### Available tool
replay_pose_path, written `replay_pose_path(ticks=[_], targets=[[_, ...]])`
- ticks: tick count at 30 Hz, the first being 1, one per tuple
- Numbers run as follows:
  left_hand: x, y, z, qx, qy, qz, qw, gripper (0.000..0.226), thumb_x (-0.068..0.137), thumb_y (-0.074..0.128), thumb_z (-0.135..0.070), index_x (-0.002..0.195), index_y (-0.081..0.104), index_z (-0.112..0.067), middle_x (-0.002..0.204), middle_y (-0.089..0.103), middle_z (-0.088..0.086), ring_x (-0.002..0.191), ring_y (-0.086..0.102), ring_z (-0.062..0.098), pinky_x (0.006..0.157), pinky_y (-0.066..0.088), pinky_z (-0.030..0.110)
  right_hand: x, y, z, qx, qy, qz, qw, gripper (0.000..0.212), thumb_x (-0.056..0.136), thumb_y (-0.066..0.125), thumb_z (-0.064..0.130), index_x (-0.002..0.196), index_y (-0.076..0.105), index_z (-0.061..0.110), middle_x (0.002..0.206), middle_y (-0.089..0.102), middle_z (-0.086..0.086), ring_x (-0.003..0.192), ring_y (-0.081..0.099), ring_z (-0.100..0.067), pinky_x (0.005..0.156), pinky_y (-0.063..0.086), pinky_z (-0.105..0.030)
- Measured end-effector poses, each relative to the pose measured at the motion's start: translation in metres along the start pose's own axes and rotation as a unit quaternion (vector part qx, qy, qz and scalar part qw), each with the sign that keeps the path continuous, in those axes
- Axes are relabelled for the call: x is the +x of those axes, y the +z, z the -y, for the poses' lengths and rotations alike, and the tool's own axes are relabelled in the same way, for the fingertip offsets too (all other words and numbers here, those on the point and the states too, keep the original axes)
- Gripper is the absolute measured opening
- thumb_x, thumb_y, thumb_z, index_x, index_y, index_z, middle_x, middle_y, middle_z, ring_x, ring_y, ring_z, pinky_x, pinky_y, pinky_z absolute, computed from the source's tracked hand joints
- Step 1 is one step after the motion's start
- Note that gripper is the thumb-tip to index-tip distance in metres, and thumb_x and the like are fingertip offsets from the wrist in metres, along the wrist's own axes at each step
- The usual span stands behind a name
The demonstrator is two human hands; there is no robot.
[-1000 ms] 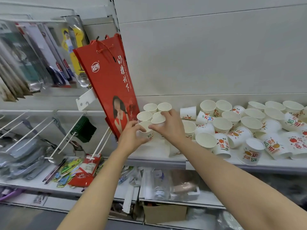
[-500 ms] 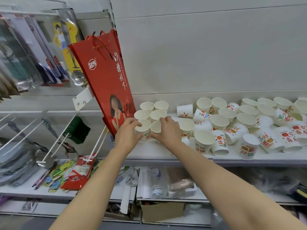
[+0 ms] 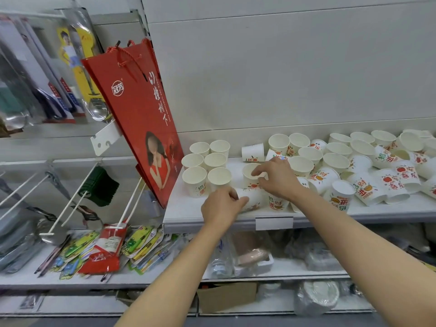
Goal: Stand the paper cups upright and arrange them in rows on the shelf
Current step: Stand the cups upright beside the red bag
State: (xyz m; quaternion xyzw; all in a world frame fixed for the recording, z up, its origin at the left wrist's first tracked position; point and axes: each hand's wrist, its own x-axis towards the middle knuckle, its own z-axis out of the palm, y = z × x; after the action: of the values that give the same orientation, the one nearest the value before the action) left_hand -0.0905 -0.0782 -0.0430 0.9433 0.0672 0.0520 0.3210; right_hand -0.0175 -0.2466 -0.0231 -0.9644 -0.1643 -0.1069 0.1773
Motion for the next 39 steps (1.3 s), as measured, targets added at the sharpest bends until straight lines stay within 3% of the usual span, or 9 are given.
replay_pose_path(ticks=[4, 8, 14, 17, 21, 24, 28, 34, 39], targets=[[-0.001, -0.014, 0.015, -0.068, 0.015, 0.013, 0.997, 0.015, 0.075, 0.074, -0.034, 0.074, 0.065, -0.023, 0.072, 0.067, -0.011, 0.076, 0.063, 0.012, 0.067, 0.048, 0.029, -0.002, -0.004, 0.004, -0.057, -0.021, 0.039, 0.997, 0.025, 0.084, 0.058, 0.020, 0.104, 0.071, 0.028, 0.105, 0.068, 0.005, 0.106, 0.048, -0.022, 0.092, 0.030, -0.039], [-0.010, -0.051, 0.042, -0.134, 0.062, 0.047, 0.988, 0.007, 0.076, 0.078, -0.021, 0.076, 0.071, -0.022, 0.073, 0.071, -0.010, 0.066, 0.069, 0.008, 0.070, 0.052, 0.027, -0.001, -0.004, 0.006, -0.056, -0.031, 0.046, 0.997, 0.012, 0.084, 0.061, 0.024, 0.090, 0.072, 0.027, 0.090, 0.069, 0.008, 0.096, 0.053, -0.019, 0.089, 0.028, -0.037], [-0.010, -0.092, 0.083, -0.170, 0.066, 0.048, 0.982, 0.008, 0.078, 0.080, -0.024, 0.077, 0.074, -0.020, 0.079, 0.073, -0.007, 0.078, 0.066, 0.008, 0.073, 0.052, 0.023, -0.010, -0.015, 0.018, 0.116, 0.006, -0.038, 0.992, 0.007, 0.080, 0.070, 0.022, 0.086, 0.074, 0.024, 0.085, 0.072, 0.008, 0.081, 0.062, -0.009, 0.087, 0.043, -0.030], [-0.006, -0.098, 0.097, -0.089, 0.072, 0.013, 0.993, 0.014, 0.078, 0.081, -0.029, 0.073, 0.071, -0.020, 0.074, 0.070, -0.008, 0.071, 0.062, 0.004, 0.066, 0.049, 0.018, -0.021, -0.018, 0.029, 0.167, 0.024, -0.055, 0.984, 0.009, 0.080, 0.072, 0.021, 0.088, 0.075, 0.021, 0.088, 0.071, 0.009, 0.078, 0.059, -0.002, 0.076, 0.043, -0.021], [0.002, -0.098, 0.104, 0.088, 0.104, 0.009, 0.991, 0.014, 0.079, 0.078, -0.032, 0.073, 0.067, -0.026, 0.078, 0.064, -0.013, 0.076, 0.057, 0.005, 0.070, 0.052, 0.030, -0.039, -0.012, 0.041, 0.177, 0.017, -0.050, 0.983, 0.007, 0.080, 0.073, 0.021, 0.088, 0.075, 0.021, 0.088, 0.070, 0.010, 0.073, 0.055, 0.003, 0.070, 0.038, -0.011], [0.007, -0.103, 0.104, 0.167, 0.126, 0.007, 0.978, 0.016, 0.080, 0.076, -0.038, 0.076, 0.064, -0.030, 0.084, 0.060, -0.014, 0.080, 0.056, 0.008, 0.069, 0.050, 0.031, -0.047, -0.002, 0.046, 0.160, -0.006, -0.031, 0.987, 0.009, 0.080, 0.073, 0.022, 0.089, 0.075, 0.022, 0.090, 0.072, 0.006, 0.079, 0.058, -0.005, 0.080, 0.046, -0.025], [0.013, -0.110, 0.098, 0.227, 0.148, 0.009, 0.963, 0.012, 0.082, 0.074, -0.035, 0.080, 0.062, -0.032, 0.092, 0.059, -0.012, 0.080, 0.056, 0.011, 0.066, 0.046, 0.027, -0.045, 0.010, 0.051, 0.117, 0.005, -0.041, 0.992, 0.011, 0.081, 0.072, 0.025, 0.092, 0.075, 0.023, 0.093, 0.072, 0.004, 0.088, 0.057, -0.014, 0.087, 0.044, -0.041], [0.014, -0.106, 0.096, 0.190, 0.142, 0.021, 0.971, 0.023, 0.072, 0.081, -0.043, 0.085, 0.066, -0.032, 0.108, 0.057, -0.015, 0.098, 0.054, 0.011, 0.079, 0.052, 0.038, -0.043, 0.019, 0.055, 0.046, -0.003, -0.018, 0.999, 0.016, 0.086, 0.066, 0.029, 0.099, 0.073, 0.026, 0.097, 0.072, 0.005, 0.095, 0.054, -0.017, 0.088, 0.039, -0.035], [0.015, -0.098, 0.097, 0.147, 0.127, 0.017, 0.981, 0.017, 0.073, 0.081, -0.038, 0.081, 0.066, -0.033, 0.109, 0.060, -0.013, 0.101, 0.054, 0.010, 0.084, 0.050, 0.037, -0.041, 0.021, 0.053, -0.029, -0.007, -0.035, 0.999, 0.018, 0.091, 0.058, 0.029, 0.103, 0.071, 0.025, 0.098, 0.070, 0.003, 0.095, 0.052, -0.018, 0.088, 0.036, -0.032]])
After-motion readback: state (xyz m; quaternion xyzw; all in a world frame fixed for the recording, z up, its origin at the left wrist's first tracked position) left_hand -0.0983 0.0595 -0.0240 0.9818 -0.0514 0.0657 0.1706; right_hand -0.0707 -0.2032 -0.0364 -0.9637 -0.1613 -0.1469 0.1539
